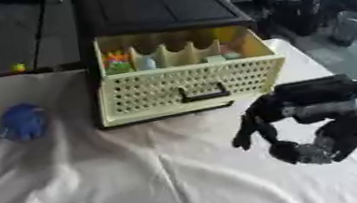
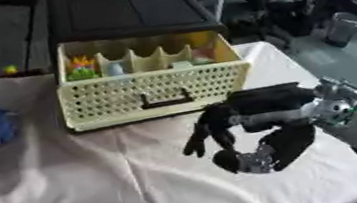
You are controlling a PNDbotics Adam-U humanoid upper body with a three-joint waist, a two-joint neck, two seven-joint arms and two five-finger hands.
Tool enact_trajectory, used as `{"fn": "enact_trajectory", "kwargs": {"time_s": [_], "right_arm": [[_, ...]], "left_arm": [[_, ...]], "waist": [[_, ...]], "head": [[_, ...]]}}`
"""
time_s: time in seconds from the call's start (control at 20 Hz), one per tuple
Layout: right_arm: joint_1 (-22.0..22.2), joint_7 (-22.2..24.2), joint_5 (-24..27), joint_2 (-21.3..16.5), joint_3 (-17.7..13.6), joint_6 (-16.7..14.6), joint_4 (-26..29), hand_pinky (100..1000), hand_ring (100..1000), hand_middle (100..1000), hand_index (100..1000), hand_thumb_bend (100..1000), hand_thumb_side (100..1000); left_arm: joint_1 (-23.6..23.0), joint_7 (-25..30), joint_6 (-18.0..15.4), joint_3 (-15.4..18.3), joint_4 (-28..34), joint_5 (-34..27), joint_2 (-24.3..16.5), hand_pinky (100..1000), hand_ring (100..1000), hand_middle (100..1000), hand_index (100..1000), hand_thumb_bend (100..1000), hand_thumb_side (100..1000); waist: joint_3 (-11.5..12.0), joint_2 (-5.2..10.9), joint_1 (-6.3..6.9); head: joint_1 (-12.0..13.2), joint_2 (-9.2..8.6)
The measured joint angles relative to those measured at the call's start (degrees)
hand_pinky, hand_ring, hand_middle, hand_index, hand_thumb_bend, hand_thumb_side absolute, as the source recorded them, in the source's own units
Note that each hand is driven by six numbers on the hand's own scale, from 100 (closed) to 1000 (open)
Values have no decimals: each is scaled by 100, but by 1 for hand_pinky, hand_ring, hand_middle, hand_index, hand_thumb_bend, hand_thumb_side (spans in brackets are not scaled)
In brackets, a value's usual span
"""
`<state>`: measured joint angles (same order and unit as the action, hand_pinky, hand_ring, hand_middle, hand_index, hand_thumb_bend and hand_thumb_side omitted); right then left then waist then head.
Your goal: Pick up objects from table and place into drawer.
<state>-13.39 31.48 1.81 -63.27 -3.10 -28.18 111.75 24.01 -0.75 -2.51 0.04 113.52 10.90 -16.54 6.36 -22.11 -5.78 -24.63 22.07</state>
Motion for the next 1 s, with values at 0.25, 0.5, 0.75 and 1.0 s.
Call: {"fn": "enact_trajectory", "kwargs": {"time_s": [0.25, 0.5, 0.75, 1.0], "right_arm": [[-153, -190, 27, 8, -97, -17, -457, 334, 375, 623, 859, 100, 1000], [-284, -420, -22, 31, -133, -67, -838, 318, 356, 620, 868, 100, 1000], [-432, -458, -23, 55, -132, -72, -1040, 306, 343, 621, 883, 100, 1000], [-534, -387, 30, 71, -114, -30, -1096, 279, 320, 612, 895, 100, 1000]], "left_arm": [[27, 15, -45, -24, 0, 17, 47, 441, 597, 600, 956, 152, 975], [49, 34, -64, -27, 0, 56, 92, 440, 596, 600, 955, 150, 978], [79, 51, -80, -49, 0, 78, 94, 432, 596, 600, 955, 151, 982], [81, 85, -84, -57, 0, 98, 123, 435, 600, 604, 958, 152, 980]], "waist": [[166, -142, -44], [238, -266, -71], [264, -328, -74], [281, -362, -106]], "head": [[-208, -153], [-313, -206], [-345, -207], [-360, -205]]}}
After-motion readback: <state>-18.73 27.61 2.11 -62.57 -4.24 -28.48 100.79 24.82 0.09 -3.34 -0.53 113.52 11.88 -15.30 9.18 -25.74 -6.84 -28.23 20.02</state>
